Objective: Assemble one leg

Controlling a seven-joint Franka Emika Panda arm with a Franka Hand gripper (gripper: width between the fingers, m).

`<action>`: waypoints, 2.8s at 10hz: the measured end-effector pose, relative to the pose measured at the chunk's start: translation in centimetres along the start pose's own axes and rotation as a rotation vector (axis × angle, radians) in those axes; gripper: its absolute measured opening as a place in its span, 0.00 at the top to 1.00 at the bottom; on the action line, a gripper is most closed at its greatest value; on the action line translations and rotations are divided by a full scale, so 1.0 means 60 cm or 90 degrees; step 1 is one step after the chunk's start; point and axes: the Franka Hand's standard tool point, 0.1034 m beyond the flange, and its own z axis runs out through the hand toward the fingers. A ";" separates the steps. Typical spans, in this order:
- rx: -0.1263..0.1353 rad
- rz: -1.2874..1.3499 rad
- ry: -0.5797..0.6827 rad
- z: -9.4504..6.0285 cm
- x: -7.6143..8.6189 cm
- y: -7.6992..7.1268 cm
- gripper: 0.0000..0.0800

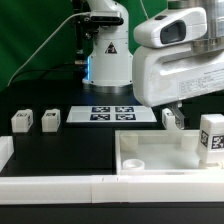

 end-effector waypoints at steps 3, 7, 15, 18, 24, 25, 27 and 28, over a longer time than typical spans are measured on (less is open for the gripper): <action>-0.017 0.018 -0.010 0.004 0.006 0.004 0.19; -0.016 0.017 -0.012 0.015 0.006 0.001 0.19; -0.012 -0.059 0.010 0.016 0.010 0.020 0.64; -0.006 0.034 0.011 0.016 0.010 0.017 0.64; 0.024 0.467 0.022 0.019 0.013 0.007 0.63; 0.028 0.539 0.024 0.020 0.014 0.005 0.63; 0.042 0.700 0.017 0.020 0.015 0.000 0.63; 0.044 0.758 0.012 0.021 0.014 -0.004 0.63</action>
Offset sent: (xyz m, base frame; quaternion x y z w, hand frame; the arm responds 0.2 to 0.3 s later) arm 0.0068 -0.0090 -0.0072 -0.0059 -0.0028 0.0117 0.9999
